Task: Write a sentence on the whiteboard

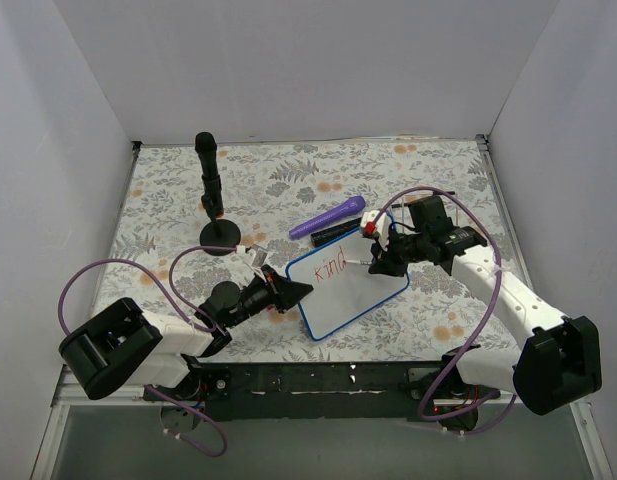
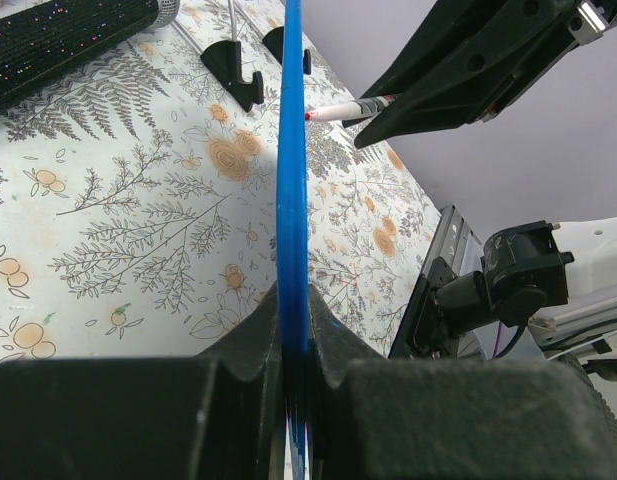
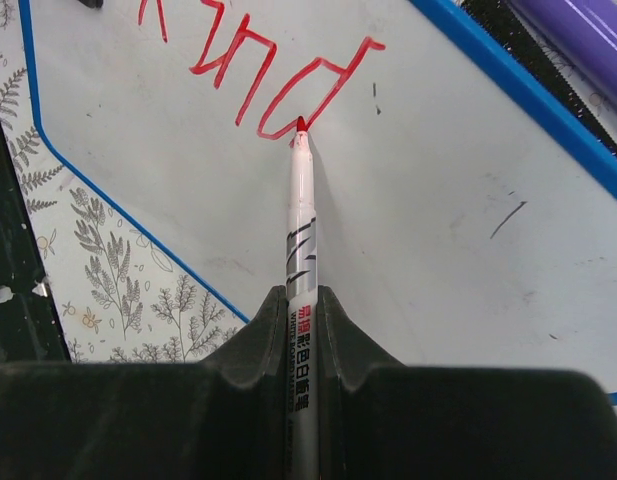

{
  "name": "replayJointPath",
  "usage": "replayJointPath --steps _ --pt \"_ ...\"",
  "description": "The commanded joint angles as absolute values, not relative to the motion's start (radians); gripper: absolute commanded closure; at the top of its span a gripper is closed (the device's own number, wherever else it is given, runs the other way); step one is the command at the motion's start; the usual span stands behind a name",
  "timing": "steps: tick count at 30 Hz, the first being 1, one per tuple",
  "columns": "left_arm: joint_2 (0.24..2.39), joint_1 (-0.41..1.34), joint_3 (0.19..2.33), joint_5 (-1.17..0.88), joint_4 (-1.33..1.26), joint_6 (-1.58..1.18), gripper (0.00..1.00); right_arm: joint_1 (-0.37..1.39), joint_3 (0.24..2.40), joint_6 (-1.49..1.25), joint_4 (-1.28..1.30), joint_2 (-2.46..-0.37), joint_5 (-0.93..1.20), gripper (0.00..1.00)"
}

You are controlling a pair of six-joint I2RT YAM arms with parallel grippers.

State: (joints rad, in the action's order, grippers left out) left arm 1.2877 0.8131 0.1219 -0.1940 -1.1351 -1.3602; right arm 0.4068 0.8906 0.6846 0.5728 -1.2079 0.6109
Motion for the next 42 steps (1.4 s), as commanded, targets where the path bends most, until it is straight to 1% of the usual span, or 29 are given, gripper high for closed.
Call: replayJointPath --steps 1,13,19,22,26,29,42 --pt "1.267 0.816 0.124 -0.21 -1.189 -1.339 1.0 0.402 0.934 0.666 0.526 -1.198 0.589 0.99" --pt "1.264 0.816 0.121 -0.207 -1.19 -1.336 1.0 0.4 0.856 0.709 0.569 -1.169 0.572 0.99" --pt "1.266 0.816 0.121 -0.212 -1.192 -1.338 1.0 0.387 0.853 0.716 0.583 -1.155 0.56 0.99" --pt "1.267 0.816 0.124 -0.213 -1.19 -1.338 1.0 0.379 0.877 0.713 0.597 -1.151 0.589 0.99" --pt "1.261 0.816 0.123 -0.213 -1.186 -1.335 1.0 0.376 0.92 0.732 0.627 -1.132 0.713 0.99" --pt "1.264 0.816 0.126 -0.213 -1.181 -1.331 1.0 0.376 0.953 0.749 0.653 -1.12 0.744 0.99" --pt "1.25 0.816 0.126 -0.216 -1.167 -1.327 1.0 0.327 0.911 0.696 0.563 -1.077 0.736 0.99"
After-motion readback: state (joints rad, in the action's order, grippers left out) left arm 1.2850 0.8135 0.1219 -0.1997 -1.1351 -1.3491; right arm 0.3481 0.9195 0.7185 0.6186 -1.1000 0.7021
